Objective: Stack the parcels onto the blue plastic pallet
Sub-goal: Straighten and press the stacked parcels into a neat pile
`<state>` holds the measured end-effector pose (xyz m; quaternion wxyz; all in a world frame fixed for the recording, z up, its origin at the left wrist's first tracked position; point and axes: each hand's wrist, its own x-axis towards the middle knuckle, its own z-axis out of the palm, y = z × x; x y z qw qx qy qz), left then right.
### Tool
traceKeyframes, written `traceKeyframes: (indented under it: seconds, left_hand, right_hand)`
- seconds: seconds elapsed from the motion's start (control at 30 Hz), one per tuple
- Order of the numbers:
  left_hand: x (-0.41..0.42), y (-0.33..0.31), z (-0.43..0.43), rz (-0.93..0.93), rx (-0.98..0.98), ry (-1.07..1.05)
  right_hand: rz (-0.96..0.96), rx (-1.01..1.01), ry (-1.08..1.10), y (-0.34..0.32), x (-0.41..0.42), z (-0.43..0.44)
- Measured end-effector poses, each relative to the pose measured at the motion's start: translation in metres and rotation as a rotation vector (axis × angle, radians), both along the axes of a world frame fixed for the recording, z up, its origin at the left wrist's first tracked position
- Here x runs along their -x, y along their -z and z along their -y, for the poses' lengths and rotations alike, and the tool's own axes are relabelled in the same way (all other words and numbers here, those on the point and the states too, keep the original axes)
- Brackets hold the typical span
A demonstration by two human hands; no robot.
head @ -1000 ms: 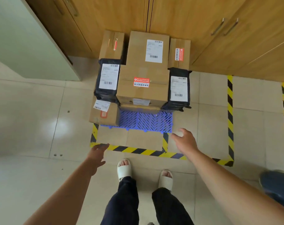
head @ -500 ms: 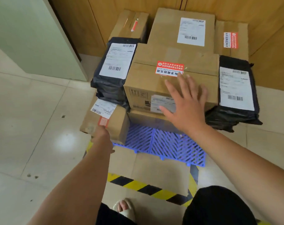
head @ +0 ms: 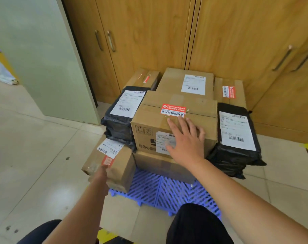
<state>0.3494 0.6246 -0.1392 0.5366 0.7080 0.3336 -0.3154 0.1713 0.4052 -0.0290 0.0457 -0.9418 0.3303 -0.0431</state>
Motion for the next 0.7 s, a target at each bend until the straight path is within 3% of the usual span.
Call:
traceKeyframes:
  seconds: [0.07, 0.17, 0.27, 0.33, 0.4, 0.47, 0.6, 0.7]
  left_hand:
    - [-0.005, -0.032, 0.006, 0.238, -0.226, -0.008]
    - [-0.007, -0.083, 0.033, 0.902, -0.446, 0.446]
    - [0.01, -0.13, 0.086, 1.274, -0.441, 0.921]
    - [0.036, -0.154, 0.126, 1.345, -0.462, 1.28]
    - [0.066, -0.162, 0.157, 1.328, -0.475, 1.586]
    - [0.092, -0.161, 0.18, 1.313, -0.563, 1.781]
    - [0.119, -0.147, 0.207, 1.196, -0.701, 1.855]
    - [0.121, -0.138, 0.208, 1.211, -0.699, 1.8]
  right_hand:
    - [0.087, -0.088, -0.002, -0.018, 0.007, 0.002]
    - [0.306, -0.04, 0.096, -0.036, 0.035, 0.013]
    - [0.457, -0.102, 0.391, -0.037, 0.082, 0.038]
    - [0.605, -0.247, 0.675, -0.029, 0.119, 0.062]
    - [0.869, -0.562, 0.924, -0.022, 0.153, 0.079]
    - [1.058, -0.864, 1.009, -0.008, 0.179, 0.084]
    - [1.004, -1.29, 0.857, 0.011, 0.192, 0.084]
    - [0.967, -1.39, 0.744, 0.012, 0.177, 0.088]
